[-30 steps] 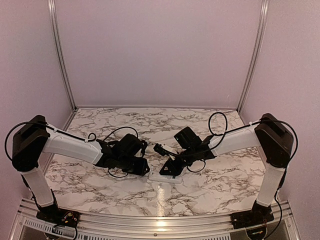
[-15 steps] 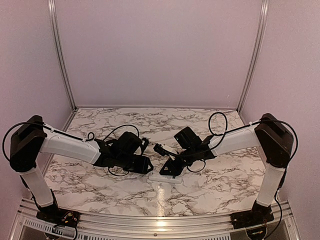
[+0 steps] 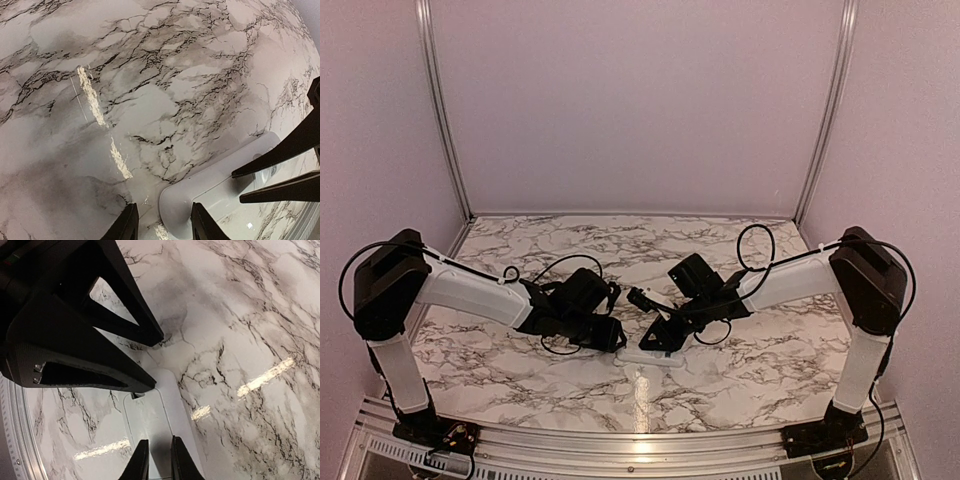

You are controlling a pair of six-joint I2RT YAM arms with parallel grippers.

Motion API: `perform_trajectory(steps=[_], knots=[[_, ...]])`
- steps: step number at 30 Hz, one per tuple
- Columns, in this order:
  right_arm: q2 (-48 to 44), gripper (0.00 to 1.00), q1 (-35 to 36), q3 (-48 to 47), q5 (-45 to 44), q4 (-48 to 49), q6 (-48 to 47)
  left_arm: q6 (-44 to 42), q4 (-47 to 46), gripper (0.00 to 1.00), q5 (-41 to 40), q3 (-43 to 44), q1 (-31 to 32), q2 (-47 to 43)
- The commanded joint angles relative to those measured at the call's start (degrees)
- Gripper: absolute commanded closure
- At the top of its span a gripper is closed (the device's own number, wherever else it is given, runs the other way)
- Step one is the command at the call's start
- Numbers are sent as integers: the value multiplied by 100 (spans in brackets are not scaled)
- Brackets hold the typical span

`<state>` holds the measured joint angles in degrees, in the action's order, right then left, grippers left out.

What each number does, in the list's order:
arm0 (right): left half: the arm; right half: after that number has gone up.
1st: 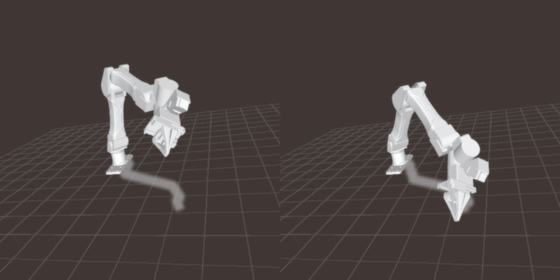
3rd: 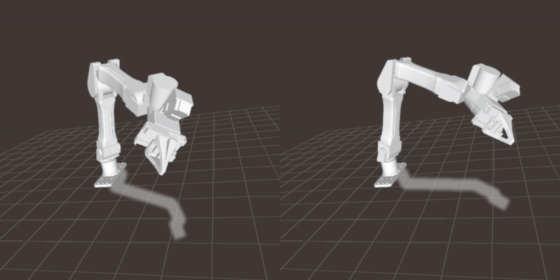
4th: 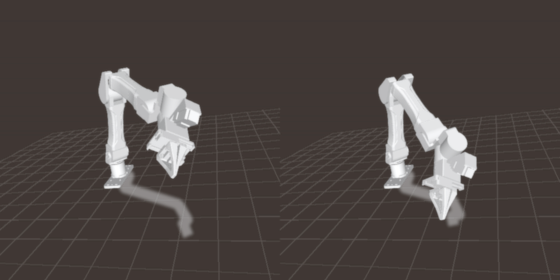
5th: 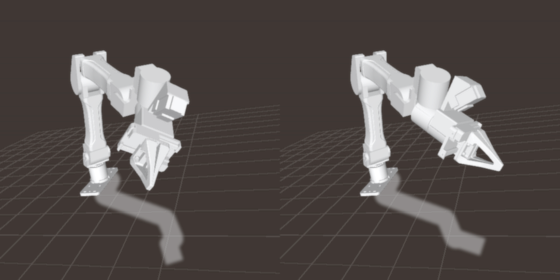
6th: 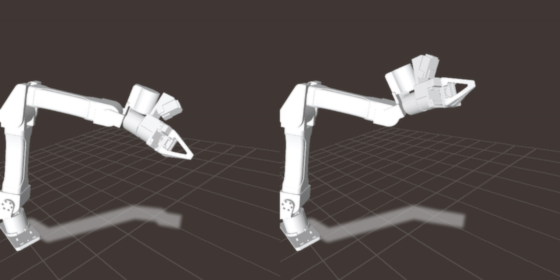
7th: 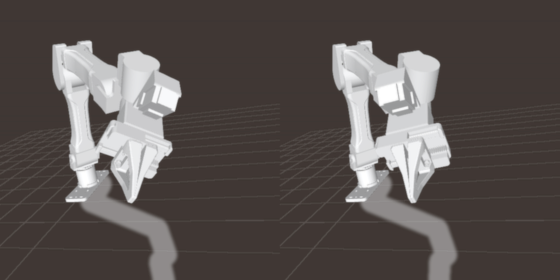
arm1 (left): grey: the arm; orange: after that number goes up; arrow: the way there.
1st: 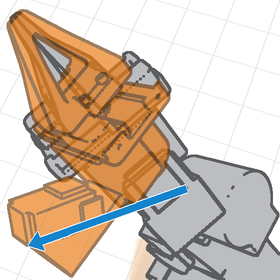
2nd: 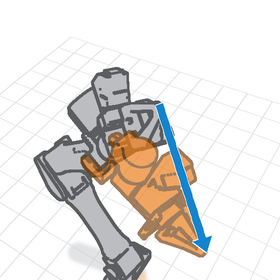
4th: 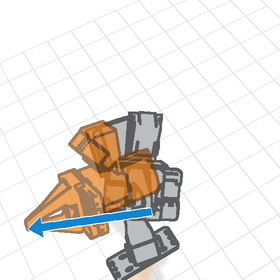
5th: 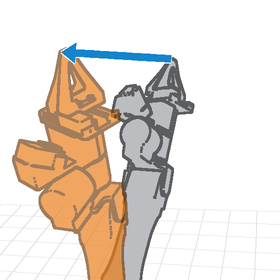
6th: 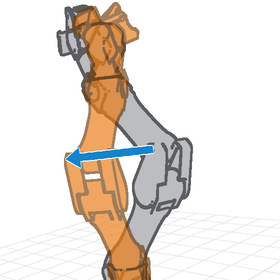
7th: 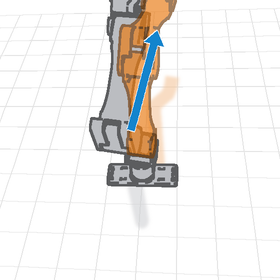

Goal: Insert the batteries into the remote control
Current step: Press the battery cover on the remote control.

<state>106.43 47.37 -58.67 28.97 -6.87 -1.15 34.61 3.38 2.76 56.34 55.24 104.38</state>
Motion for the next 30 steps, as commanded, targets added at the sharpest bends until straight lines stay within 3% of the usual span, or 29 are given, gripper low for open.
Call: perform_trajectory(steps=[1, 13, 18, 24, 30], knots=[[185, 85, 26, 56, -123, -528, -52, -145, 304, 62, -192, 159, 30, 162], [169, 85, 26, 66, -125, -517, -61, -243, 429, 61, -549, 39, 22, -128], [-4, 82, 29, 50, -24, -451, -32, -516, 191, 38, -677, -146, -107, -656], [-652, 60, 18, -107, 107, -399, 46, -1310, -59, 2, -519, -288, -367, -1271], [-1626, 43, -184, -72, -425, -389, 294, -2680, 540, 1, -295, 395, -343, -1024]])
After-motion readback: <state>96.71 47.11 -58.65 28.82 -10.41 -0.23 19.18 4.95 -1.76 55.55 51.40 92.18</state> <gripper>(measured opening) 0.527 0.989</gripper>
